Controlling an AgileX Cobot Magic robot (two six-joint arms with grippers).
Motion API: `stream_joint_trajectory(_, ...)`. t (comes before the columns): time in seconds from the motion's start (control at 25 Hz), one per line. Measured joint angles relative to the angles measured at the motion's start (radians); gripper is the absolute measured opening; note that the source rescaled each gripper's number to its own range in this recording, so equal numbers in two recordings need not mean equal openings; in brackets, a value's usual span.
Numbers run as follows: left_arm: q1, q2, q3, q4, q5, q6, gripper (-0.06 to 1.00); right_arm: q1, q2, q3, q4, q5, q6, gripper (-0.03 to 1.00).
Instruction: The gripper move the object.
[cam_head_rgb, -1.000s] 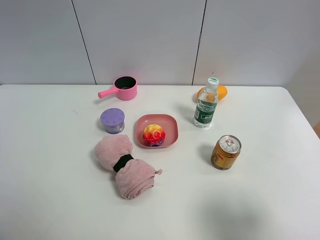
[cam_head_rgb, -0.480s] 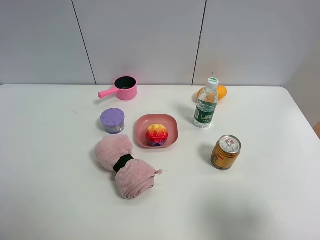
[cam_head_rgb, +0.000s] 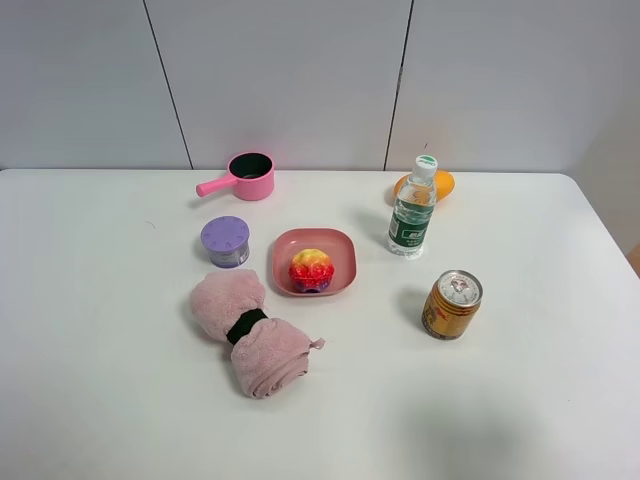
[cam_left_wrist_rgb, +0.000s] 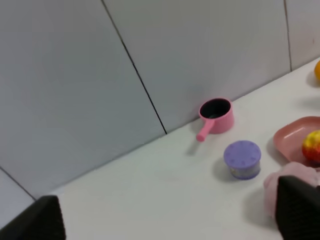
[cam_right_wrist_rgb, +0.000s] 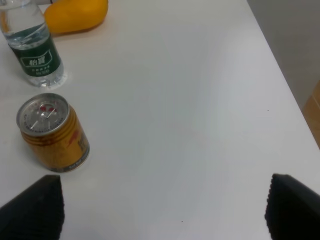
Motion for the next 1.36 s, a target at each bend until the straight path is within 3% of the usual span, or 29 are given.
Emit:
stream_joint_trajectory(0.32,0.124,-0.241,0.362,0.05,-0.036,-0.184,0.87,0.0,0.0,0.0,0.0,0.0,0.0,1.0)
stream_joint_trajectory(0.6,0.15,-0.278,0.615,0.065,-0.088,-0.328,0.87,0.0,0.0,0.0,0.0,0.0,0.0,1.0)
stream_joint_trajectory(0.88,0.151,-0.279,0.658,0.065,-0.147,-0.362,0.87,0.0,0.0,0.0,0.0,0.0,0.0,1.0)
stream_joint_trajectory(1.36,0.151,-0.279,0.661,0.067,-0.155,-0.363,0.87,0.0,0.0,0.0,0.0,0.0,0.0,1.0)
